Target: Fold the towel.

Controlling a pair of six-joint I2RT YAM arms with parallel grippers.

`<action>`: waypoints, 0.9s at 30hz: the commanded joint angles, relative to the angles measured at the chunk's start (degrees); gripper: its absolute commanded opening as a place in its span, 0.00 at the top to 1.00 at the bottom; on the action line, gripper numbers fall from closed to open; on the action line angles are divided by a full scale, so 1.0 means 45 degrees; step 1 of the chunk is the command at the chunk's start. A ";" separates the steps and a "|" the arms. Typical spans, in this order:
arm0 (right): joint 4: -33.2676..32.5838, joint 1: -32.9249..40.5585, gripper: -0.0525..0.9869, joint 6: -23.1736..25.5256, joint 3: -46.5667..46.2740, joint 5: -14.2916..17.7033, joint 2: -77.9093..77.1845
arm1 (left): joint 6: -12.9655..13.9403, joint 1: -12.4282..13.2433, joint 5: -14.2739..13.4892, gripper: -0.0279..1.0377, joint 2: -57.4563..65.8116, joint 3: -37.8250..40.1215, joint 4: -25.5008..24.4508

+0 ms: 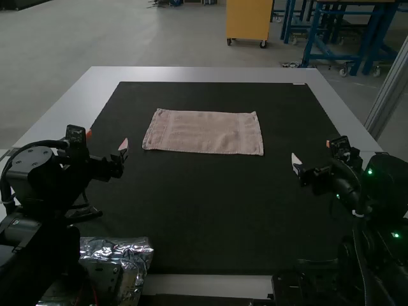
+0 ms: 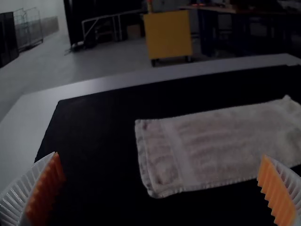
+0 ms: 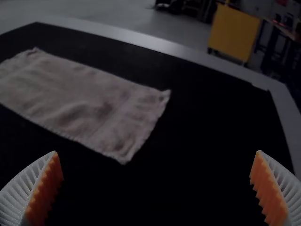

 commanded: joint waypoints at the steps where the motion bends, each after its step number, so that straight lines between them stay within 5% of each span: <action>1: -0.0839 0.0174 0.07 -0.0118 -0.0211 -0.0364 -0.0119 | -0.0128 0.0104 0.0089 0.06 -0.0022 -0.0085 0.0047; 27: -0.0937 0.0194 0.07 -0.0489 -0.0211 -0.1028 -0.0119 | 0.0380 0.0045 0.0069 0.06 -0.0022 -0.0085 0.0145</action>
